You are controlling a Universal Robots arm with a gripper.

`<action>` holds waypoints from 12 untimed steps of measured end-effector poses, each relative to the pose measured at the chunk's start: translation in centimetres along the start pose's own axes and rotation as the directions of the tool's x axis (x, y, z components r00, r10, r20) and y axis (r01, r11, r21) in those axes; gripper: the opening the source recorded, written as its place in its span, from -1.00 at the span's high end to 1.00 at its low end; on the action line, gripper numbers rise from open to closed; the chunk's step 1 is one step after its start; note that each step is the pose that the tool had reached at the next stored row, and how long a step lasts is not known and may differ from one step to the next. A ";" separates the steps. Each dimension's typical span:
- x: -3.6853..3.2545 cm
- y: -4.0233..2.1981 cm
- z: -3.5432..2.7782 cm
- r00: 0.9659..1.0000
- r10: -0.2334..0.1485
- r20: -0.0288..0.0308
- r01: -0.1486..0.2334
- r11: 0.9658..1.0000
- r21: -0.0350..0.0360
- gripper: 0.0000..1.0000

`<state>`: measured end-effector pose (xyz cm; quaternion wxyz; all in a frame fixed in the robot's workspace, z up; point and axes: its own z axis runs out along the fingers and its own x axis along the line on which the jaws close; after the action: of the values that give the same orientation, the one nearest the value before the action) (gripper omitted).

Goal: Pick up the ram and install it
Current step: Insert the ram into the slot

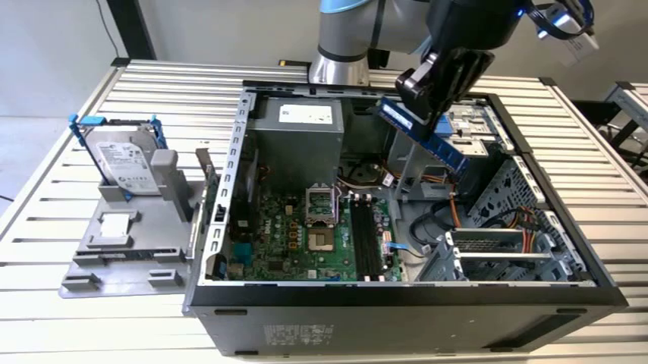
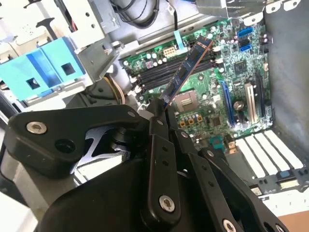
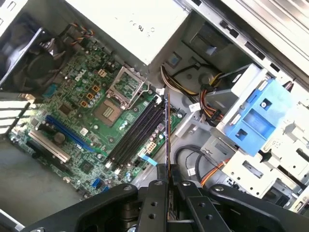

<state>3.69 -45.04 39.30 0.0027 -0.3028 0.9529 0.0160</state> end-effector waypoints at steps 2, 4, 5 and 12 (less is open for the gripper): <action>0.00 -0.01 0.00 1.000 0.027 0.001 -0.027 1.000 0.000 1.00; 0.01 -0.01 0.00 0.998 0.056 0.002 -0.056 0.998 0.001 1.00; 0.01 -0.01 0.00 0.998 0.069 0.002 -0.069 0.998 0.001 1.00; 0.02 -0.03 0.01 0.986 0.167 0.005 -0.167 0.986 0.002 1.00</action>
<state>3.69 -45.07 39.29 0.0040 -0.2217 0.9750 0.0156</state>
